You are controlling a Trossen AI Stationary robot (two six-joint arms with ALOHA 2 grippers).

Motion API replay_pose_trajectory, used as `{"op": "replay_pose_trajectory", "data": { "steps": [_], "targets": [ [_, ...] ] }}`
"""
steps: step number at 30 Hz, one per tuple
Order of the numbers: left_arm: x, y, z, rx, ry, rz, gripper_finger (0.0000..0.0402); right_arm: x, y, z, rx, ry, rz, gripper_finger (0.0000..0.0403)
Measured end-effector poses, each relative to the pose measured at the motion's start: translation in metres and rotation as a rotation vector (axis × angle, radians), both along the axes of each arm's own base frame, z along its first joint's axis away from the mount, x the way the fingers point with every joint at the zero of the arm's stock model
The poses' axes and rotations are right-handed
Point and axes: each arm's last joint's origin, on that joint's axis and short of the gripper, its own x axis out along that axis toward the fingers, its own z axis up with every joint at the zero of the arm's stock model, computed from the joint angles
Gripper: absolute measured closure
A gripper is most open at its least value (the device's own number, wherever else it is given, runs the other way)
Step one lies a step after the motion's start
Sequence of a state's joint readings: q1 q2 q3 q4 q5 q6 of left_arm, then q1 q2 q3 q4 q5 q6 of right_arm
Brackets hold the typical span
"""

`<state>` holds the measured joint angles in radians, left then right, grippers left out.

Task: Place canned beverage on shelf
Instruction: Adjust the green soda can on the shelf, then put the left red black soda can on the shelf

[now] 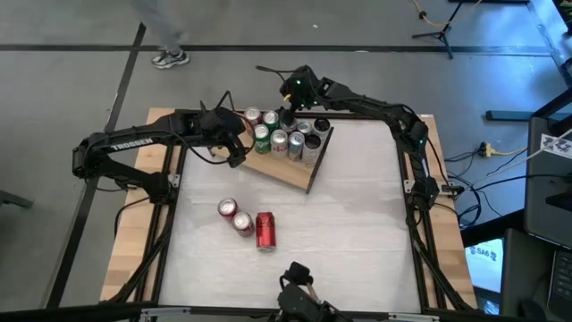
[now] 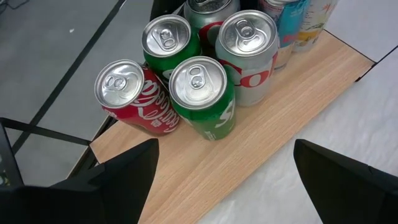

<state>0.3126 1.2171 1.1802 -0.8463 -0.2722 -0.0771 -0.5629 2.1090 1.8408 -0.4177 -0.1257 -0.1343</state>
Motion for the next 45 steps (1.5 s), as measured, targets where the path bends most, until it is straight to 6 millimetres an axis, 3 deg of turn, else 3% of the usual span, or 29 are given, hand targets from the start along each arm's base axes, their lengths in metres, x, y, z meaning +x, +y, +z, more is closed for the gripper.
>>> {"op": "replay_pose_trajectory", "data": {
  "steps": [6, 17, 25, 35, 45],
  "targets": [
    [0.0, 0.0, 0.0, 0.0, 0.0, 0.0, 0.0041, 0.0, -0.001, 0.014, -0.022, 0.007, -0.024, 0.0043],
    [0.002, -0.004, 0.0, -0.077, -0.024, -0.072, 0.0041, -0.006, 0.01, 0.077, -0.053, 0.047, -0.009, 0.0043],
    [0.0, -0.023, -0.003, -0.167, -0.007, -0.049, 0.0041, 0.004, 0.052, 0.1, -0.102, 0.094, 0.136, 0.0043],
    [-0.01, -0.053, -0.012, -0.348, 0.074, 0.108, 0.0041, 0.025, 0.113, 0.099, -0.142, 0.138, 0.323, 0.0043],
    [-0.012, -0.079, -0.014, -0.46, 0.045, 0.269, 0.0041, 0.035, 0.161, 0.098, -0.158, 0.164, 0.453, 0.0043]
  ]
}}
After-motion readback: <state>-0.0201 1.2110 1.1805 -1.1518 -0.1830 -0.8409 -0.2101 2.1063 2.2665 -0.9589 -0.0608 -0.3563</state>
